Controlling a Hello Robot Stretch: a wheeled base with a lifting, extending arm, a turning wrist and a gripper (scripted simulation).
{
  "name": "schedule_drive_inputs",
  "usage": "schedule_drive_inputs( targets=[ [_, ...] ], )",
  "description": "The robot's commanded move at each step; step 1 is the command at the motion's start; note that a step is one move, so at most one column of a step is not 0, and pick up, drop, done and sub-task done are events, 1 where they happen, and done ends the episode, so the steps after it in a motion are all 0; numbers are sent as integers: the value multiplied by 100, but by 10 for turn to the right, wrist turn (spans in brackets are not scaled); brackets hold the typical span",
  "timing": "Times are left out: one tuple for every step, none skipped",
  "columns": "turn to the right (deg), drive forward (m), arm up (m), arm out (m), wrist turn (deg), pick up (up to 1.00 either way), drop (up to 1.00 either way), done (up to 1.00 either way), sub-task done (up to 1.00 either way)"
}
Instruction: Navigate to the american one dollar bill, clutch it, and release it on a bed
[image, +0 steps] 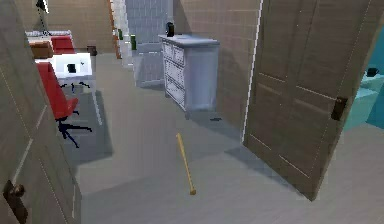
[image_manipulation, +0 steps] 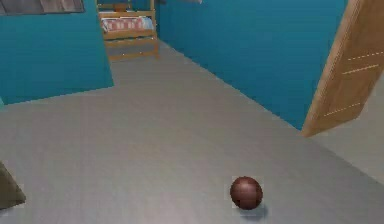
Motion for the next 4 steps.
schedule_drive_inputs(
  targets=[
    [0,70,0,0,0,0,0,0,0],
    [-360,0,0,0,0,0,0,0,0],
    [0,75,0,0,0,0,0,0,0],
    [240,0,0,0,0,0,0,0,0]
  ],
)
